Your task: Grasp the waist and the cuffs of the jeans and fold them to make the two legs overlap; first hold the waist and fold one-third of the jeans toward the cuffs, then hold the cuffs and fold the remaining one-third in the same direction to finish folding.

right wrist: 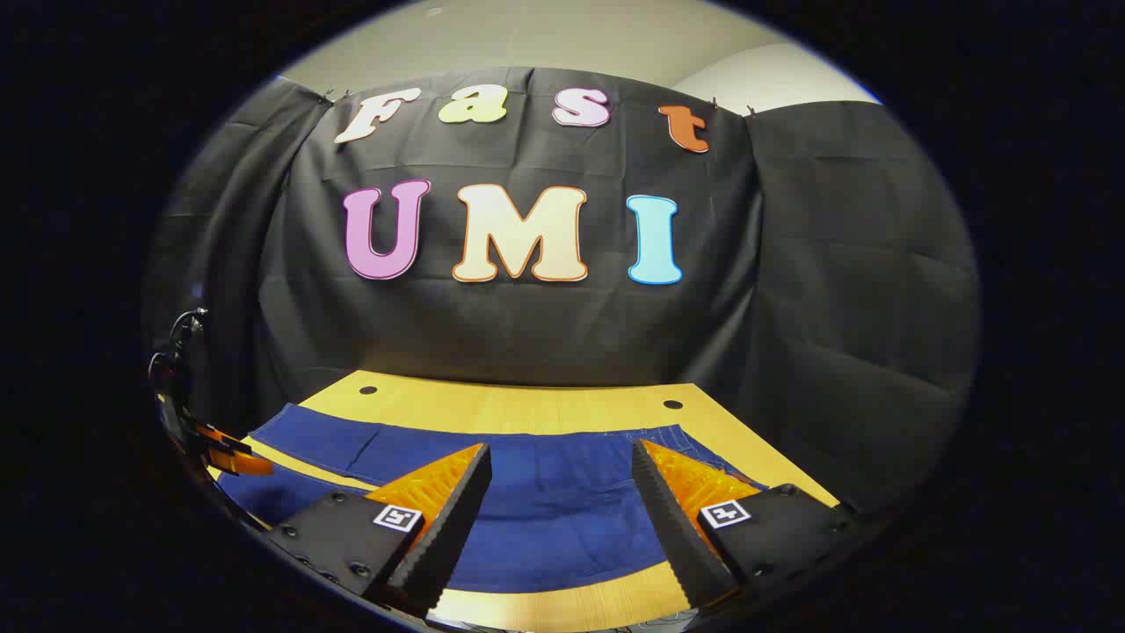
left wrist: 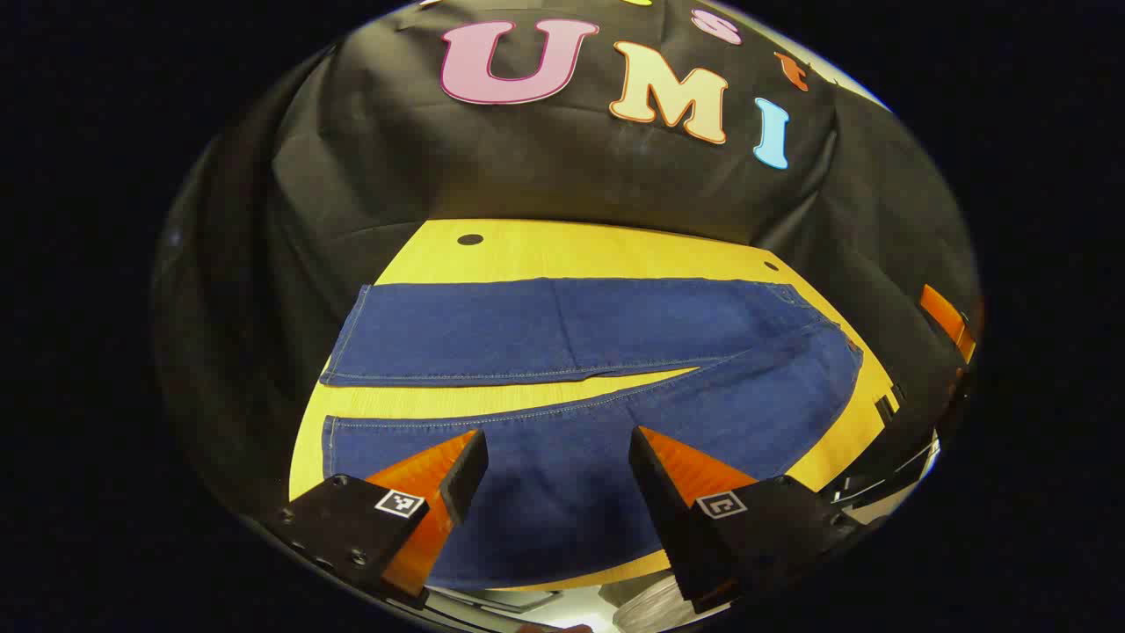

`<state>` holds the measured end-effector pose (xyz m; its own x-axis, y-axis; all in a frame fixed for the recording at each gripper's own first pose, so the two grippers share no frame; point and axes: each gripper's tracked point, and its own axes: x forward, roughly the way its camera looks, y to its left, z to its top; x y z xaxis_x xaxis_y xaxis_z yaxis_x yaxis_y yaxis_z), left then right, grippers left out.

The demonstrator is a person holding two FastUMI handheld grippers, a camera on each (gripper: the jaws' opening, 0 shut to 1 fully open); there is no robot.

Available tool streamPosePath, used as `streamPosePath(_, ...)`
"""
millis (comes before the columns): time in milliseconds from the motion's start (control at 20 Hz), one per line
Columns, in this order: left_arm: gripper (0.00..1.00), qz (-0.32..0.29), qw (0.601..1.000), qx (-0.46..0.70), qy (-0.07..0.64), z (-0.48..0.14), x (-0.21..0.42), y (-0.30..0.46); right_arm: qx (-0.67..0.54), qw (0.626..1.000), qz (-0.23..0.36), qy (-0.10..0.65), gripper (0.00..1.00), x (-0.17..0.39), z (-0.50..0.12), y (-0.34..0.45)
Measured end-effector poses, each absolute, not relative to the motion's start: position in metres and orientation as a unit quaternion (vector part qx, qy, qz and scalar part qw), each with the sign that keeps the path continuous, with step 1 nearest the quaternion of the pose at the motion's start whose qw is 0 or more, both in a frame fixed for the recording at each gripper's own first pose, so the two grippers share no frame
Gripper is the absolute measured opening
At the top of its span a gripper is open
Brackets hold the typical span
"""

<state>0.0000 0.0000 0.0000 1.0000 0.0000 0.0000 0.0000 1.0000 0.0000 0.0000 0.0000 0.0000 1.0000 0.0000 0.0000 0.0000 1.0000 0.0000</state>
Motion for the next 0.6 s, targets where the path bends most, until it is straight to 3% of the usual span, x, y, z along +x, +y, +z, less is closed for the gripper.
streamPosePath(600, 0.96, -0.043, 0.991, 0.114, 0.053, -0.021, 0.014, -0.009, -0.001, 0.999, 0.026, 0.029, 0.99, 0.006, -0.021, 0.018)
